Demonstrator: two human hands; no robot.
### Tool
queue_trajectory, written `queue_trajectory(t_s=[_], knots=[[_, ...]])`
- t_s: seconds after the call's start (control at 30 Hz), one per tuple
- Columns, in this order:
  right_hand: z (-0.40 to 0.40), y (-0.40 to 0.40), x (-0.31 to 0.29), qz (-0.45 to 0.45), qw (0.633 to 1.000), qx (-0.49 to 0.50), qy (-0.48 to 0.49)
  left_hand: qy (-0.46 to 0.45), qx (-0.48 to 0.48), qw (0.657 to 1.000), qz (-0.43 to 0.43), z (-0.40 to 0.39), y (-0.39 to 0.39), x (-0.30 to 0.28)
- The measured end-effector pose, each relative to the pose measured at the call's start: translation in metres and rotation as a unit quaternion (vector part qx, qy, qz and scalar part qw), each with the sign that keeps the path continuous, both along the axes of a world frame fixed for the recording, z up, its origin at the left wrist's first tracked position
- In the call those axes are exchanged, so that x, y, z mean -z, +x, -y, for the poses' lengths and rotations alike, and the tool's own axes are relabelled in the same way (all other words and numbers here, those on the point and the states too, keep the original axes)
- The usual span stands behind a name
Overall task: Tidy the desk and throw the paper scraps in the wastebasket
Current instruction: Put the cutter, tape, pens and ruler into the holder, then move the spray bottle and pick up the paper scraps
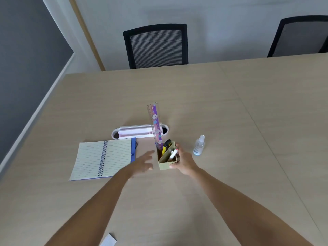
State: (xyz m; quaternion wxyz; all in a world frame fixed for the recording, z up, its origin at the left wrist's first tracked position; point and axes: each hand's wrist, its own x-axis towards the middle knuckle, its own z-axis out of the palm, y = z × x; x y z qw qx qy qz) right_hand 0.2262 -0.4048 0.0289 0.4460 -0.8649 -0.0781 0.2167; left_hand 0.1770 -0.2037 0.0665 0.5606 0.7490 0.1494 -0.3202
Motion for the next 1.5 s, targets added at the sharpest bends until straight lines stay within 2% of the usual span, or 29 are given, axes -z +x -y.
queue_trajectory(t_s=[0.03,0.13,0.2,0.4,0.67,0.8,0.87,0.93,1.0,1.07,1.1,1.17,1.2,1.27,1.33,1.5], knots=[[-0.006,0.003,0.001,-0.002,1.000,0.005,0.002,-0.028,-0.015,0.999,-0.022,0.004,-0.002,0.010],[-0.025,0.016,0.005,-0.015,0.999,0.027,0.013,-0.142,-0.138,0.980,-0.034,0.005,0.005,0.026],[-0.037,0.028,0.007,-0.019,0.999,0.037,0.010,-0.148,-0.179,0.972,-0.018,-0.002,0.017,0.029],[-0.067,0.062,0.007,0.005,1.000,0.021,-0.008,-0.146,-0.207,0.967,0.014,-0.022,0.050,0.029],[-0.078,0.071,0.009,-0.001,1.000,0.022,-0.020,-0.146,-0.211,0.966,0.023,-0.030,0.062,0.030],[-0.074,0.061,-0.012,0.002,0.998,-0.017,-0.053,-0.140,-0.221,0.965,0.025,-0.026,0.057,0.033],[-0.066,0.054,-0.031,0.043,0.993,-0.045,-0.102,-0.096,-0.259,0.961,0.022,-0.022,0.052,0.039],[-0.052,0.045,-0.050,0.127,0.989,-0.023,-0.075,0.051,-0.246,0.967,0.054,-0.008,0.041,0.046],[-0.031,0.035,-0.063,0.235,0.971,0.051,-0.008,0.198,-0.222,0.946,0.128,0.020,0.017,0.052],[-0.001,0.025,-0.068,0.341,0.930,0.137,0.007,0.259,-0.136,0.935,0.200,0.052,-0.011,0.068],[0.016,0.020,-0.067,0.355,0.918,0.180,0.004,0.293,-0.057,0.931,0.211,0.066,-0.023,0.076],[0.049,0.013,-0.059,0.294,0.920,0.258,-0.016,0.378,0.093,0.901,0.193,0.079,-0.042,0.100],[0.061,0.012,-0.052,0.238,0.931,0.275,-0.041,0.411,0.127,0.882,0.195,0.078,-0.048,0.110],[0.075,0.009,-0.036,0.111,0.960,0.245,-0.072,0.440,0.138,0.861,0.215,0.072,-0.055,0.120],[0.078,0.010,-0.021,0.029,0.978,0.196,-0.067,0.457,0.144,0.848,0.228,0.067,-0.058,0.126],[0.054,0.037,-0.004,0.065,0.983,0.155,-0.077,0.475,0.128,0.835,0.245,0.068,-0.063,0.129]])
